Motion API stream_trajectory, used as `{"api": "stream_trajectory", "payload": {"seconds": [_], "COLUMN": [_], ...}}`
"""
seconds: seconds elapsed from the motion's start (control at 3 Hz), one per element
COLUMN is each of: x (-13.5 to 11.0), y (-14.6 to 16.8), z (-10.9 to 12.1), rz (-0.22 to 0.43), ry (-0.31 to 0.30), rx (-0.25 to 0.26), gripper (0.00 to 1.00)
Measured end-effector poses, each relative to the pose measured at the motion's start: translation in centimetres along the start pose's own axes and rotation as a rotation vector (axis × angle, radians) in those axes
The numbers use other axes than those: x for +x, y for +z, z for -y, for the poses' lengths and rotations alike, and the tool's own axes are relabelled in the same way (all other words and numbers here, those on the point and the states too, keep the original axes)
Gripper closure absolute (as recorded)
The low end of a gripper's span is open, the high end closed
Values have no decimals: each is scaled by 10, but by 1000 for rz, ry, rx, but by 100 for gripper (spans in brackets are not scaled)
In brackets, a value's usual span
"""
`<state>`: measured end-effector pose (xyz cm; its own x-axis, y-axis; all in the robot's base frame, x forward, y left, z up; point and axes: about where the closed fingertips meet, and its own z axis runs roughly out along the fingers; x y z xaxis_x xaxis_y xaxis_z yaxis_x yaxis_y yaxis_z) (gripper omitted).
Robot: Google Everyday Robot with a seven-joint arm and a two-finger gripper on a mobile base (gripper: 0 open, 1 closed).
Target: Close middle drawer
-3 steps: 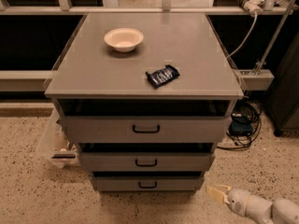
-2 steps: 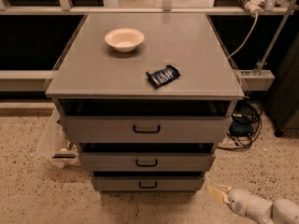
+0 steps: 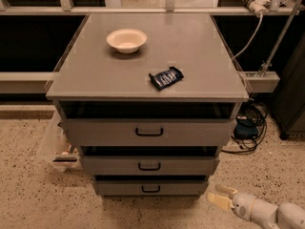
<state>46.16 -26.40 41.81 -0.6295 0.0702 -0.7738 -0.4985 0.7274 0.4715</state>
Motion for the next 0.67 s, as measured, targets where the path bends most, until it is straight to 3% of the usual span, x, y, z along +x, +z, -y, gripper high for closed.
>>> {"api": "stream_trajectory", "payload": {"seconds": [0.33, 0.67], "x": [0, 0], "y": [0, 0], "z": [0, 0], "rz": [0, 0], "ry": [0, 0], "rx": [0, 0], "gripper": [0, 0]}}
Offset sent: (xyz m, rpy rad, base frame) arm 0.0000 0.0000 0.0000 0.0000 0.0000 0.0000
